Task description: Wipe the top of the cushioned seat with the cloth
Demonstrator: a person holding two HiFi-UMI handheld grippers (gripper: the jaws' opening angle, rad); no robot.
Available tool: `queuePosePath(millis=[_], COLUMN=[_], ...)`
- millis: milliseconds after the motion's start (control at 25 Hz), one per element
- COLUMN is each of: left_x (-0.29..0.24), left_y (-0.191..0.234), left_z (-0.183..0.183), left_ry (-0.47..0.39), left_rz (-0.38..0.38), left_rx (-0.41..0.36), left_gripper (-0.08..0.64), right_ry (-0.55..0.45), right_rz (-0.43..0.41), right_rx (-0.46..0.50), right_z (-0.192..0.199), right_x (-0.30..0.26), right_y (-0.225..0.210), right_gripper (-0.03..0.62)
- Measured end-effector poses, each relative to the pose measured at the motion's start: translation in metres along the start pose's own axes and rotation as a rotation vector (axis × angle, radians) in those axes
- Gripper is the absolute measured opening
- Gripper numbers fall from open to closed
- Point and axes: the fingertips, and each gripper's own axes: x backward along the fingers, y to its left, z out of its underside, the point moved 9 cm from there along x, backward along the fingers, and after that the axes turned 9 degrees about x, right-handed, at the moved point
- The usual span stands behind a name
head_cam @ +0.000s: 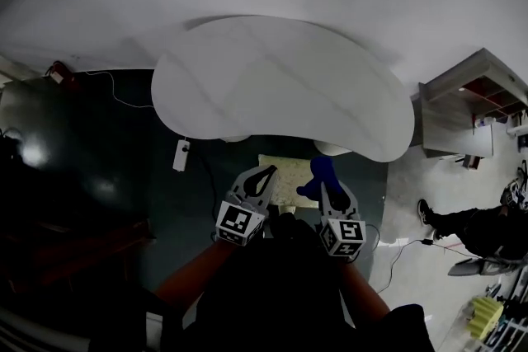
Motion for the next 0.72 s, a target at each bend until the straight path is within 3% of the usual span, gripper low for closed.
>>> queuePosePath(millis=[160,320,520,720], left_x=[0.016,0.034,0.049,0.049], left_y=[-0.002,-0.008,-0.011,-0.013], left_z=[-0.036,-0.063,-0.083,-0.098], left_ry=[-0.060,-0.113,-0.167,-0.178], left_rz=[-0.006,-0.054,-0.114,-0.111], left_rx=[0.057,0.087,0.074,0.017], left_gripper=[0.024,0.024,0.023,0.023], right_ry=[-0.070,-0.135,-0.213,-0.273], right_rz=[-0.034,-0.063,-0.081,-0.063], right_rx=[0.004,0.070,0.171,0.185], right_z=[-0.049,-0.091,-0.121,-0.134], right_x=[0.012,0.016,0.009,0.010], right_y=[0.020,0.039,0.060,0.077], right_gripper=[0.126,0.126,0.126,0.124])
